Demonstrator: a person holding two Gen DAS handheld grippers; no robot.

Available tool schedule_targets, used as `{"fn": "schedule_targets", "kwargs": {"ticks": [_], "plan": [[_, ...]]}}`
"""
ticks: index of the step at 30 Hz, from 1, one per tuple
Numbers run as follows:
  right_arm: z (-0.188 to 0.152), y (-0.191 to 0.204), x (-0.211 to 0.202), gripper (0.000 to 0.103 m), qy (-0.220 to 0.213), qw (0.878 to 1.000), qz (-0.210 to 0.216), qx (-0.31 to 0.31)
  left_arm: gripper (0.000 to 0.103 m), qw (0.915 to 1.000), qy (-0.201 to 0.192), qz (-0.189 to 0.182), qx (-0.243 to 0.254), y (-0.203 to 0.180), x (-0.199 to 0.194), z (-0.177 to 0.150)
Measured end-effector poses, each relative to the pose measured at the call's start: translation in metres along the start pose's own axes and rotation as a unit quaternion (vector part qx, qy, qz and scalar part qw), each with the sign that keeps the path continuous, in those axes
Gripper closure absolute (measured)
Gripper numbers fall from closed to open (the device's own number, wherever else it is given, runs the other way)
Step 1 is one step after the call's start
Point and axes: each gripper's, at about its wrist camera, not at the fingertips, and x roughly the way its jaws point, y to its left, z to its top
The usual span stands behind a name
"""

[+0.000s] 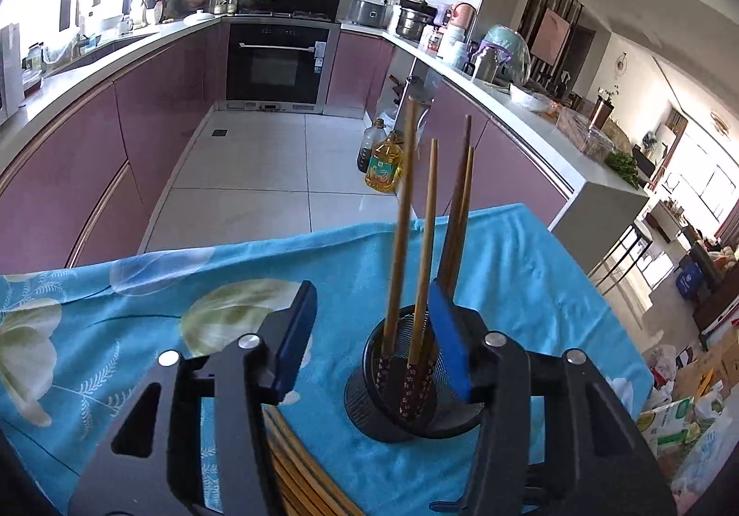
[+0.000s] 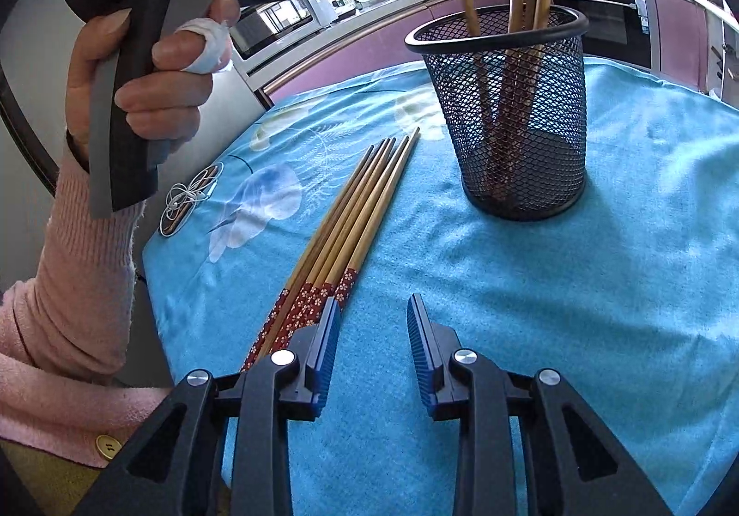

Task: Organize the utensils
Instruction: 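Carry both chopsticks to the mesh cup and release them inside, then move both open tools back over the chopstick row on the cloth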

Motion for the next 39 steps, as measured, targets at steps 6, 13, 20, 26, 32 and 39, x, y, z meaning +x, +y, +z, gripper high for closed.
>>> {"fn": "schedule_targets", "kwargs": {"ticks": [6, 13, 20, 26, 32, 39], "plan": [[0.004, 0.004, 0.005, 0.073, 0.002, 1.0, -0.007, 0.0, 0.052, 0.9996, -0.022, 0.015, -0.005, 0.019, -0.016, -0.024], [0.011, 0.012, 0.016, 0.073, 0.011, 0.999, -0.029, -0.012, 0.05, 0.9979, -0.011, 0.064, -0.006, 0.043, -0.037, -0.085], [0.02, 0.026, 0.032, 0.074, 0.017, 0.998, -0.054, -0.035, 0.05, 0.9953, 0.042, 0.082, -0.027, 0.063, -0.029, -0.148], [0.026, 0.033, 0.04, 0.074, 0.018, 0.995, -0.081, -0.046, 0.05, 0.9937, 0.069, 0.086, -0.021, 0.061, -0.021, -0.174], [0.027, 0.035, 0.044, 0.075, 0.021, 0.994, -0.099, -0.049, 0.051, 0.9925, 0.082, 0.09, -0.014, 0.057, -0.018, -0.184], [0.026, 0.033, 0.042, 0.076, 0.023, 0.993, -0.11, -0.047, 0.054, 0.9923, 0.083, 0.092, -0.001, 0.054, -0.021, -0.185]]}}
